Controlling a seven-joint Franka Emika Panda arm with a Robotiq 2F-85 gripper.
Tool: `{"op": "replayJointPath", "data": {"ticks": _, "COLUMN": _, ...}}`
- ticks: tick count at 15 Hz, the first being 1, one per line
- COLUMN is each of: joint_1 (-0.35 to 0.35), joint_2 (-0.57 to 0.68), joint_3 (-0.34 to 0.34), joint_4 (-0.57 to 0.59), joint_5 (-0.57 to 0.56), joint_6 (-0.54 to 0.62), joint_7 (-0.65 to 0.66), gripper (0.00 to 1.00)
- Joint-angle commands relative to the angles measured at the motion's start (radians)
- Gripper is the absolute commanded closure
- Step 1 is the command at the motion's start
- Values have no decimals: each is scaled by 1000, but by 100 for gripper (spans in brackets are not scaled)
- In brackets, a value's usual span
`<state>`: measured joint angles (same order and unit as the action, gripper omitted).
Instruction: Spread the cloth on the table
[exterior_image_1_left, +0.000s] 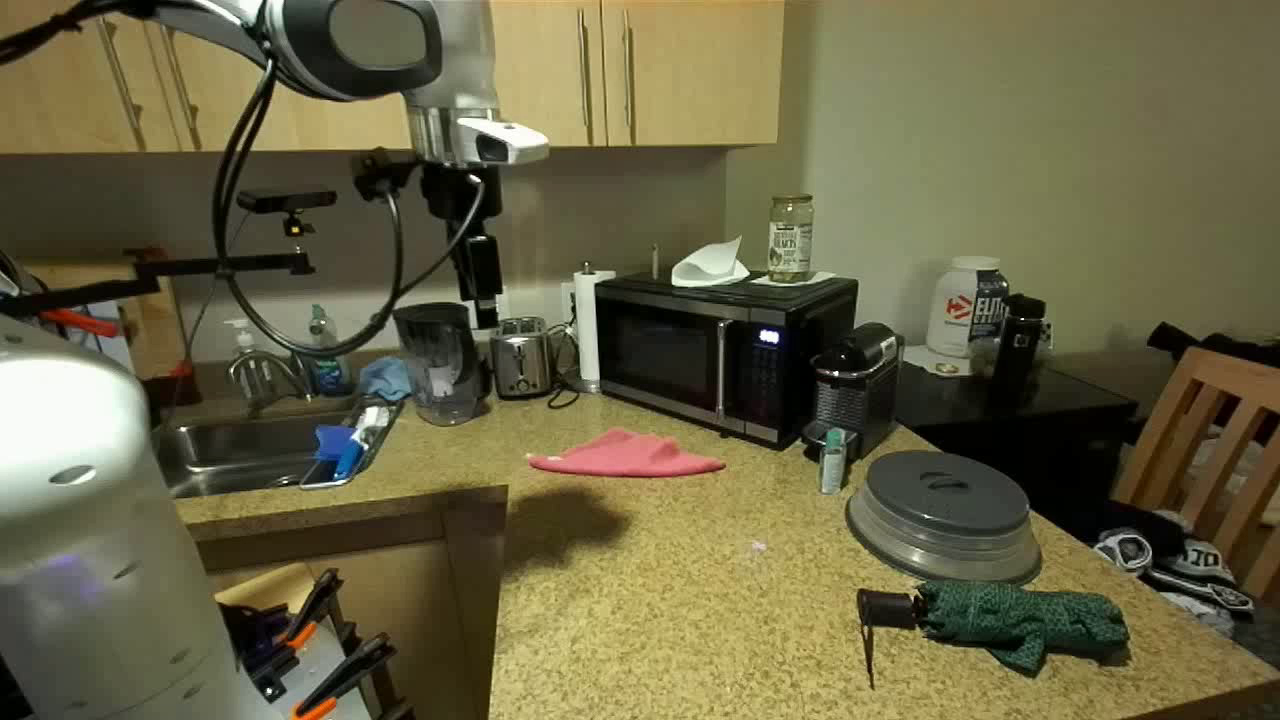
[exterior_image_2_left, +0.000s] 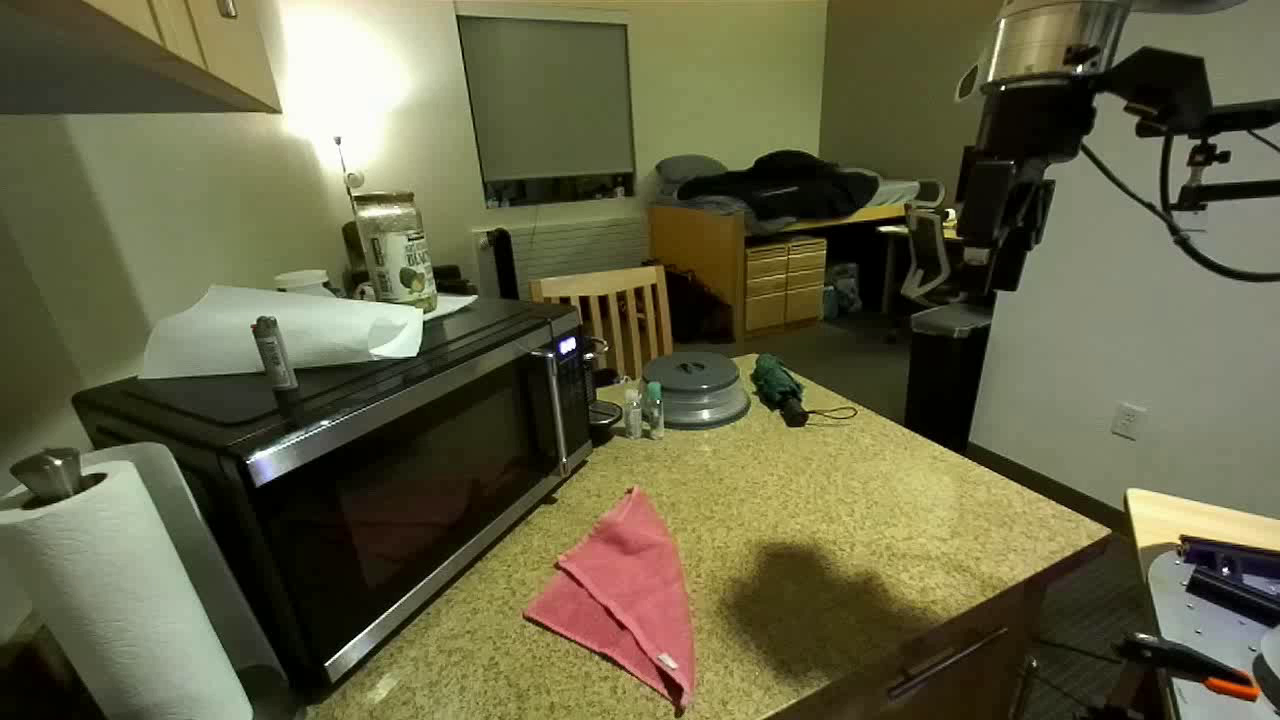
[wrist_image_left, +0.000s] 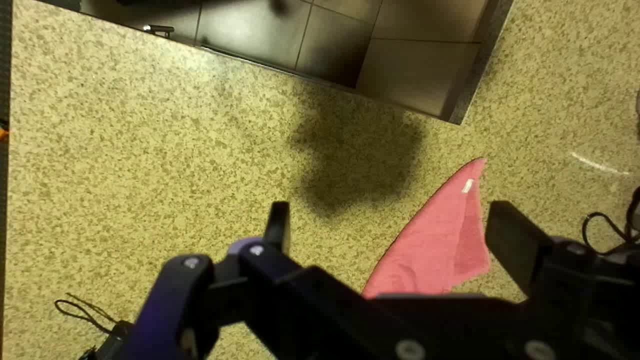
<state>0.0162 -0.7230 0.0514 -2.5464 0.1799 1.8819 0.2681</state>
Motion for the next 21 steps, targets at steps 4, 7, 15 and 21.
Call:
{"op": "replayJointPath", "data": {"ticks": 4, "joint_1": -13, "joint_2": 0, "joint_3": 9, "joint_4": 3, "joint_5": 6, "joint_6": -4, "joint_7": -7, "gripper": 0}}
{"op": "replayJointPath", "data": {"ticks": 7, "joint_1": -13, "joint_2": 0, "joint_3": 9, "joint_4": 3, "joint_5": 6, "joint_6": -4, "joint_7": -7, "gripper": 0}}
{"op": "replayJointPath", "data": {"ticks": 15, "joint_1": -12, "joint_2": 11, "joint_3": 9, "joint_4": 9, "joint_5": 6, "joint_6": 0, "joint_7": -10, "gripper": 0}}
{"op": "replayJointPath", "data": {"ticks": 21, "joint_1": -15, "joint_2": 162, "joint_3": 9, "joint_4": 96, "joint_5": -21, "joint_6": 65, "joint_7": -36, "gripper": 0}}
